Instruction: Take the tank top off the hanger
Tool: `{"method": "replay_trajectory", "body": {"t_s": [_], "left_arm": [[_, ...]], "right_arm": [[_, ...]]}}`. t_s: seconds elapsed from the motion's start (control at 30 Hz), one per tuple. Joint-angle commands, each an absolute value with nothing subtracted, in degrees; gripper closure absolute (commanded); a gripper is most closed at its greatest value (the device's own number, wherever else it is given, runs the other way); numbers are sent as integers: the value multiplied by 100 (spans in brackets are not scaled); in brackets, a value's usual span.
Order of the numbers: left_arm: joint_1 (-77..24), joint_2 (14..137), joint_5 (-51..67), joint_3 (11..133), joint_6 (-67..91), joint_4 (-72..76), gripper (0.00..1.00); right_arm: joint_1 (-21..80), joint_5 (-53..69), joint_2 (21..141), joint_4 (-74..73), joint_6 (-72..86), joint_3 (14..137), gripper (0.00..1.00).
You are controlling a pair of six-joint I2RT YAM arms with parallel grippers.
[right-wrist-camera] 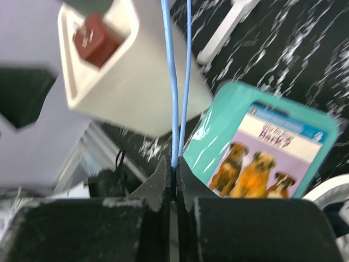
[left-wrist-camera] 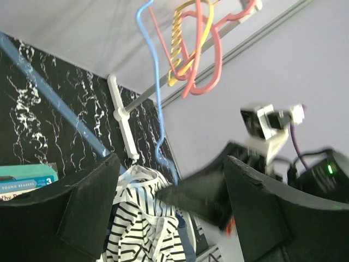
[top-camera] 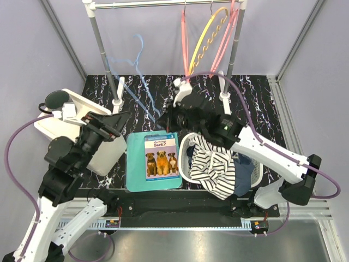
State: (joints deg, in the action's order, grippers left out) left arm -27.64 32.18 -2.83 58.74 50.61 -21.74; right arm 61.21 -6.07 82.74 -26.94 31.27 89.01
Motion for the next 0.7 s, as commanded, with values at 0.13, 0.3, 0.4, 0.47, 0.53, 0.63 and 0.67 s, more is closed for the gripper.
{"method": "replay_trajectory", "body": {"t_s": [0.13, 0.3, 0.4, 0.47, 0.53, 0.63, 0.67], "left_arm": [[-2769, 2453, -35, 6012, 4640, -2417, 19], [-2769, 2154, 202, 5819, 4834, -2505, 19], [-2777, 2074, 404, 5696, 4991, -2557, 19], [-2769, 2048, 710, 5591, 5080, -2540, 19], [-2777, 2057, 1035, 5511, 5089, -2540, 19], [-2777, 2048, 1510, 5406, 5019, -2549, 19], [-2777, 2004, 1625, 5362, 4992, -2549, 19]], "right_arm": [[5090, -897, 8824, -2680, 2487, 10456, 100], [4834, -984, 9307, -2777, 2461, 11335, 100], [4685, -923, 9694, -3005, 2636, 11854, 100], [4676, -914, 9878, -3041, 2847, 11953, 100], [4658, -888, 10045, -3067, 3057, 12067, 100], [4562, -739, 10256, -3076, 3295, 12181, 100], [4535, -660, 10300, -3067, 3348, 12234, 100]]}}
